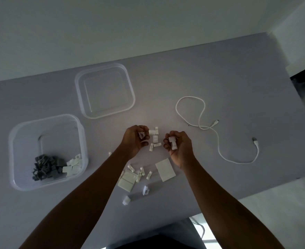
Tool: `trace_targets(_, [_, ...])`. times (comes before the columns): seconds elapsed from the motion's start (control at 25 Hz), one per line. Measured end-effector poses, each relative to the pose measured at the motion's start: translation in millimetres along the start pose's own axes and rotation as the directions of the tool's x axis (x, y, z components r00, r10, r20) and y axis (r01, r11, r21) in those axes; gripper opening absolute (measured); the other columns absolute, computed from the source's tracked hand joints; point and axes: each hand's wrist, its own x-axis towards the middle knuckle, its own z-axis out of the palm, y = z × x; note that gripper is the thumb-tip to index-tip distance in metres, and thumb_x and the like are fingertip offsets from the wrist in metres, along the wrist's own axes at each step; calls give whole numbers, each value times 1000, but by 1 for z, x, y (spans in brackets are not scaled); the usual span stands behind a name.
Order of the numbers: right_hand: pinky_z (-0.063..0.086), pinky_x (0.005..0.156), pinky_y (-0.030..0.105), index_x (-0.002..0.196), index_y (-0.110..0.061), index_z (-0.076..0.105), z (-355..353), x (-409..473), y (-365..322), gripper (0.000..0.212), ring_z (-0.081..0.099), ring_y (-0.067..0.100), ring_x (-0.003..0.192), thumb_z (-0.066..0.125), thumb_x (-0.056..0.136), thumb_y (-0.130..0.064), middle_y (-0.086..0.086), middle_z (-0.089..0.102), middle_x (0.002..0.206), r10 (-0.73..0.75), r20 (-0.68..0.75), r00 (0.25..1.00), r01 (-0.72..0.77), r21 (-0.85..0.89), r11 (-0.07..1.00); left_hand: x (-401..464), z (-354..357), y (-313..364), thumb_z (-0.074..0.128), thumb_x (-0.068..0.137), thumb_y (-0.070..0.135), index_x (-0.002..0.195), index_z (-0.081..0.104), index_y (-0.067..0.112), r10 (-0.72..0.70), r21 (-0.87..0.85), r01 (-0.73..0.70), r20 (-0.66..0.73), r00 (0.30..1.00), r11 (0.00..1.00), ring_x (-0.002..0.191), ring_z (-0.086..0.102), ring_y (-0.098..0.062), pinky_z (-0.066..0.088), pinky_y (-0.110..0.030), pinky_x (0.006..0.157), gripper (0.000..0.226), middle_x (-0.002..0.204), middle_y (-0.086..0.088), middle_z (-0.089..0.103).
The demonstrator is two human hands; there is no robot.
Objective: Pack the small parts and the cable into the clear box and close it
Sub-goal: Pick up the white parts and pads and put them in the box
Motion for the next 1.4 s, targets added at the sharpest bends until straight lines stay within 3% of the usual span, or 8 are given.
trace_targets(0.12, [32,47,26,58,-15,52,3,11,5,35,40,15,47,62,90,-23,3,48,56,-131,-183,974,34,-456,889,10,1,2,49,86,21,73,54,13,46,162,-30,-97,994,986,53,33,-16,24,-26,50,17,60,-1,40])
trace_targets(0.28, [40,58,21,66,-19,67,8,22,17,22,55,6,56,74,83,-32,-9,60,59,-442,52,895,202,-933,299,23,5,7,51,90,19,91,64,9,121,381,-66,-123,985,922,56,42,-15,31,-26,52,16,66,-2,50])
trace_targets(0.44, [51,74,28,91,-11,73,13,25,32,22,65,16,82,77,80,-30,3,72,87,-439,151,886,209,-974,86,34,0,1,69,85,20,104,69,15,416,925,-219,75,906,311,84,56,-11,37,-20,75,19,96,5,65])
trace_targets(0.6, [47,74,25,94,-10,73,5,24,35,19,67,20,87,71,83,-25,6,73,93,-473,204,857,215,-976,-31,39,-6,-4,73,83,33,102,71,19,458,956,-252,158,875,151,89,63,-19,44,-26,75,24,100,-2,69])
trace_targets(0.92, [20,46,26,64,-14,56,-9,-24,22,10,32,14,46,51,71,-9,2,42,55,-149,-104,983,90,-434,897,32,-6,-14,66,87,41,108,66,17,433,957,-284,284,856,-67,89,62,-28,51,-40,80,31,100,-10,64])
trace_targets(1.08, [13,50,30,64,-9,49,-28,-49,40,19,28,16,52,39,79,-4,8,41,62,-63,57,996,74,-224,972,28,-6,-23,61,91,33,78,60,12,424,953,-269,188,886,140,67,55,-21,42,-30,60,25,73,-5,61])
trace_targets(1.24, [15,50,28,69,-2,53,-36,-64,55,25,32,19,52,34,78,-16,15,42,68,-50,146,988,83,-231,969,-12,-6,-6,51,72,17,71,52,11,-18,384,-16,85,996,923,55,37,-19,27,-25,51,6,63,-4,49])
trace_targets(1.4, [18,46,25,68,-8,57,-30,-74,73,49,36,18,46,43,98,-44,10,50,59,-46,9,999,46,-326,944,-63,-28,-1,39,61,15,79,55,4,-81,228,-15,407,910,974,56,37,-19,26,-25,52,27,74,-12,50])
